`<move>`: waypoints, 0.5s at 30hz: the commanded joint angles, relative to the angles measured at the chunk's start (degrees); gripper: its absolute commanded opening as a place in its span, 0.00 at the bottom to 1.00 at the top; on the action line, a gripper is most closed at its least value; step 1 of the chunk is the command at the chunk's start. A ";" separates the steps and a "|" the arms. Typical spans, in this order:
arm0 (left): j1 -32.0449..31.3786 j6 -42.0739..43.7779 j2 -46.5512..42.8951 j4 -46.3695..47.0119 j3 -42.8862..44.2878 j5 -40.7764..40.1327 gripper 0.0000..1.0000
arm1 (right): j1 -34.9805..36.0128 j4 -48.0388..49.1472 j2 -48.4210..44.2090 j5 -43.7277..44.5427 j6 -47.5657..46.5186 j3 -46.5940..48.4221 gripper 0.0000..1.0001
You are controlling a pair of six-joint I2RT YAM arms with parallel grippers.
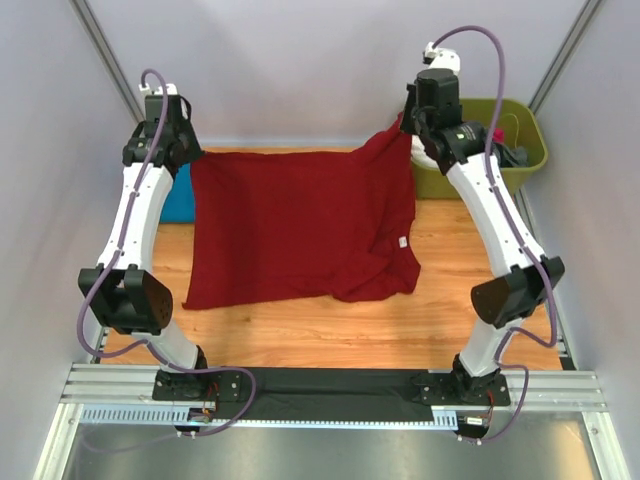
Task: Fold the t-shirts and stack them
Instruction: Flatten the tshirt out
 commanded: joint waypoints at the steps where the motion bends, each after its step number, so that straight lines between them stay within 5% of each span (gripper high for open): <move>1: 0.36 1.96 -1.13 0.75 5.13 0.91 0.00 | 0.43 5.68 -4.97 -1.80 -4.36 1.63 0.00; 15: 0.36 4.59 -16.86 2.68 6.63 1.10 0.00 | 0.69 6.21 -21.41 2.31 -18.17 1.45 0.00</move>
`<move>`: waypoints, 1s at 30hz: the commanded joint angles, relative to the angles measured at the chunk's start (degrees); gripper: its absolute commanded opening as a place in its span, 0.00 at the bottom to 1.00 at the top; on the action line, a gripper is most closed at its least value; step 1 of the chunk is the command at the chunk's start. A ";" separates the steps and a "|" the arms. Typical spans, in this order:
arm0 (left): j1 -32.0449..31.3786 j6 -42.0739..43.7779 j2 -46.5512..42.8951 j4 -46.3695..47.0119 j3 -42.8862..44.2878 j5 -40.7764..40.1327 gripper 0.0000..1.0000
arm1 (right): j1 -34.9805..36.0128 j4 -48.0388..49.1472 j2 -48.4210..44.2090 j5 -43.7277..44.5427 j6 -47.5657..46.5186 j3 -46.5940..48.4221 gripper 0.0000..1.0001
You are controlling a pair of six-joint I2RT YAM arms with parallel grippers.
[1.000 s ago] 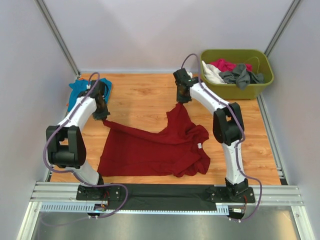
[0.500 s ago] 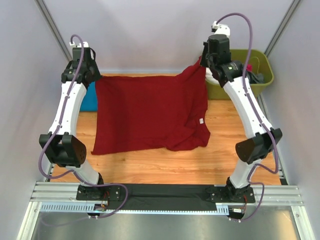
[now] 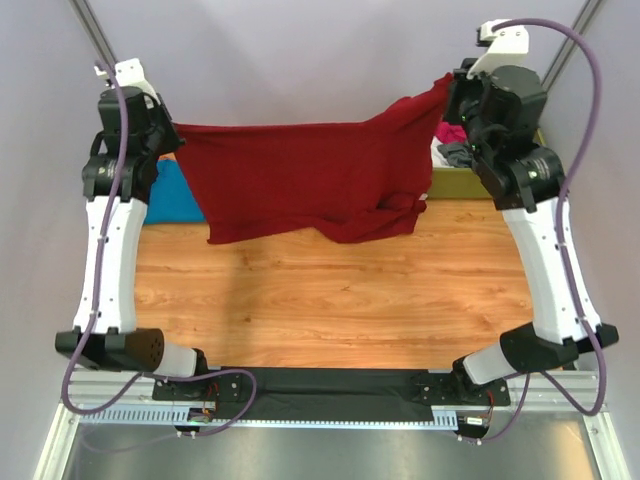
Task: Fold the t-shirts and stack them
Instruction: Flatten the tshirt out
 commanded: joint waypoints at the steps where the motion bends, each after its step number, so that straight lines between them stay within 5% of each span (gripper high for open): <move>1: 0.36 2.60 -4.71 2.36 5.14 -1.16 0.00 | 0.03 4.35 -4.08 3.06 -6.32 2.22 0.00; 11: 0.36 3.48 -5.77 2.28 17.19 0.42 0.00 | 0.82 4.70 -1.62 1.74 -11.85 17.16 0.00; 30: 0.36 6.12 -22.47 -12.48 24.92 -2.29 0.00 | 10.67 -1.09 -19.54 4.11 -24.17 16.64 0.00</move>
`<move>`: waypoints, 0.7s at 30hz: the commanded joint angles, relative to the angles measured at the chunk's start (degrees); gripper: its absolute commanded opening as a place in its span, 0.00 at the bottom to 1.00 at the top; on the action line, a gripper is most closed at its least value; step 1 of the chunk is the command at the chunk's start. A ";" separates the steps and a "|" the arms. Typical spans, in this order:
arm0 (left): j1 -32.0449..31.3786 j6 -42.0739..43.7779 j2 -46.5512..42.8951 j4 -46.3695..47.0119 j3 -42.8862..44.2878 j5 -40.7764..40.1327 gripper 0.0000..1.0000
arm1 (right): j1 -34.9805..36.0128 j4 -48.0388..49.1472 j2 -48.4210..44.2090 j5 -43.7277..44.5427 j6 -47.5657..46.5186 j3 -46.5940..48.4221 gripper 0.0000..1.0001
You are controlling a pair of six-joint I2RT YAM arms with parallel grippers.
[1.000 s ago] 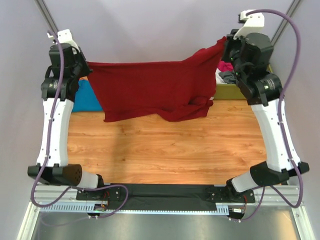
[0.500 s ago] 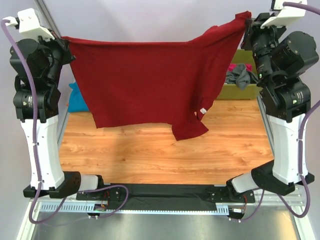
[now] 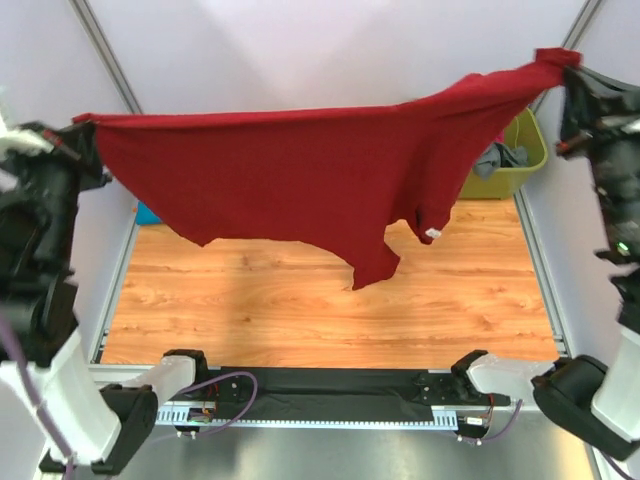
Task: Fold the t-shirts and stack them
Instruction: Flatten the tshirt out
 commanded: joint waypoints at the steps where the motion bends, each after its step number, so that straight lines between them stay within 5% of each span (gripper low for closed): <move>1: 0.36 2.01 -3.13 -5.03 5.32 -3.90 0.00 | 0.11 0.41 -4.29 3.26 -5.22 1.32 0.00; 14: 0.35 3.15 1.25 -11.21 7.02 -6.01 0.00 | 0.37 4.18 -2.90 10.72 -12.25 -5.09 0.00; 21: 0.36 2.72 1.79 1.52 -17.92 -6.27 0.00 | 0.38 9.28 2.20 11.96 -13.14 -20.80 0.00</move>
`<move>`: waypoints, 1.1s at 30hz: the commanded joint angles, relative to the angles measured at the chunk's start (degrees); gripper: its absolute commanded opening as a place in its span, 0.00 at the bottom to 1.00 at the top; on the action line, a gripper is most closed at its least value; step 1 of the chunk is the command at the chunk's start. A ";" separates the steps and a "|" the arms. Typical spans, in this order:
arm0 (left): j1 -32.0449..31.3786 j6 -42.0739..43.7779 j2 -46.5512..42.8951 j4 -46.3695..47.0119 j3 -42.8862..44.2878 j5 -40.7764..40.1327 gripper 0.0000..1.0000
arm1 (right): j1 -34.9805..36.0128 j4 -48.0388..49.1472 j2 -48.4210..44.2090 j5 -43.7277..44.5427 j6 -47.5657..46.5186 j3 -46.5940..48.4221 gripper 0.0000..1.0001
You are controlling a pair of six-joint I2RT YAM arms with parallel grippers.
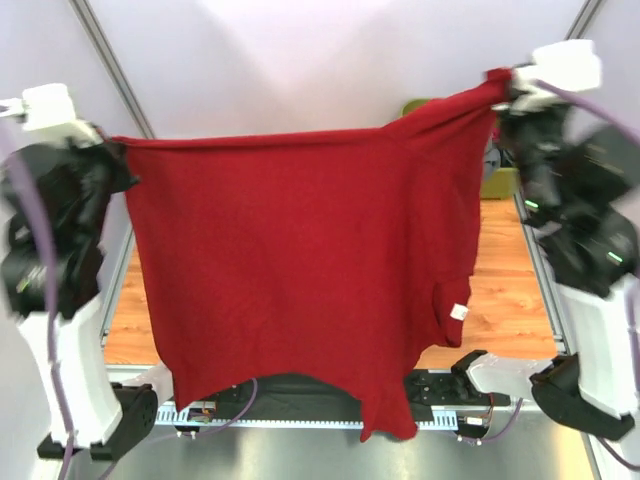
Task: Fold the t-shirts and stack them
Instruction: Flatten the tshirt out
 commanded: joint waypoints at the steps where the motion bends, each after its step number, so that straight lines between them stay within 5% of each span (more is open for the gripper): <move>1: 0.40 1.34 1.53 9.98 -12.87 -3.58 0.00 | -0.15 5.57 2.29 4.46 -3.52 -9.49 0.00; 5: 0.40 -0.33 5.03 19.32 -28.85 -4.10 0.00 | -1.28 15.92 4.92 4.12 -2.29 -26.53 0.00; 11: 0.40 -0.86 16.28 31.54 -38.65 -4.81 0.00 | -4.63 25.34 17.38 0.33 1.32 -32.91 0.00; 21: 0.40 -0.86 39.13 36.74 -27.24 -5.86 0.00 | -7.62 26.59 44.27 -1.07 1.75 -14.73 0.00; 29: 0.75 -1.12 48.90 36.65 -18.54 -7.10 0.00 | -9.56 21.32 53.26 -1.87 6.76 -0.67 0.00; 33: 1.10 -2.36 49.96 37.00 -18.88 -7.53 0.00 | -9.55 20.35 53.27 -1.43 8.52 -1.26 0.00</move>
